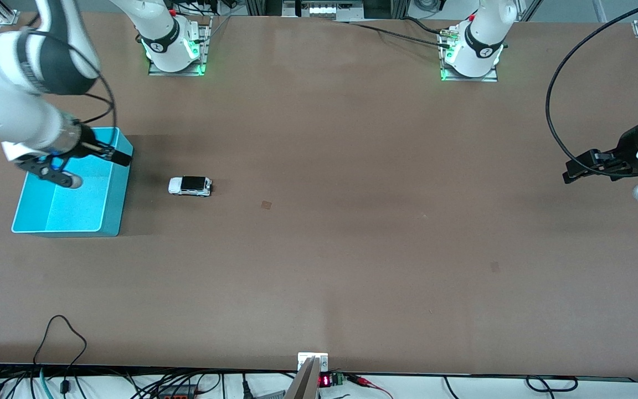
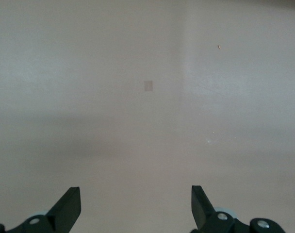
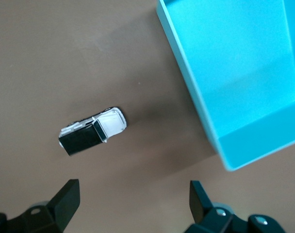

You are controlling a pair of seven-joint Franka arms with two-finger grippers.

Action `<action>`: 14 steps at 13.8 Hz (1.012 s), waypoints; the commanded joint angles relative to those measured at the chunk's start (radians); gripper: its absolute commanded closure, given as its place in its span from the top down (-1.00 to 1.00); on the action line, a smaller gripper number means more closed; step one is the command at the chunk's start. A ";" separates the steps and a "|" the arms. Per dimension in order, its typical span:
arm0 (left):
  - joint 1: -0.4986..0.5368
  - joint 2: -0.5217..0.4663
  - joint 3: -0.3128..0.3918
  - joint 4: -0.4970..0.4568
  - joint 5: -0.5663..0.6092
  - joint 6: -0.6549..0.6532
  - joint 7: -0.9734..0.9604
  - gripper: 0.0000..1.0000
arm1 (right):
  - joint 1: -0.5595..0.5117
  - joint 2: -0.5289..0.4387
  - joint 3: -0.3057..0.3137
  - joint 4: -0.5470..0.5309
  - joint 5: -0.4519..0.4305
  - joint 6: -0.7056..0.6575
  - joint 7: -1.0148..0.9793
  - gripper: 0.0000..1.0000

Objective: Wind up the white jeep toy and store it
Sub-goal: 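Lower the right gripper onto the jeep and grasp it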

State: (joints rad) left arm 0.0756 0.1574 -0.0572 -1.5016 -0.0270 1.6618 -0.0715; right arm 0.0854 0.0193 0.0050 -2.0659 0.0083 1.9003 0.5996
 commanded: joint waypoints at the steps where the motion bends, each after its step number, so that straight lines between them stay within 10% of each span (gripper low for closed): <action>1: -0.005 -0.018 0.022 0.008 -0.022 -0.019 0.004 1.00 | 0.069 -0.056 -0.003 -0.143 0.013 0.135 0.297 1.00; 14: 0.001 -0.058 0.011 -0.002 -0.011 -0.051 0.047 1.00 | 0.204 0.277 0.003 -0.175 0.016 0.620 1.198 1.00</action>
State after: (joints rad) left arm 0.0754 0.1242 -0.0506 -1.4955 -0.0270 1.6277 -0.0632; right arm 0.2709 0.2610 0.0126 -2.2646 0.0105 2.4971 1.7550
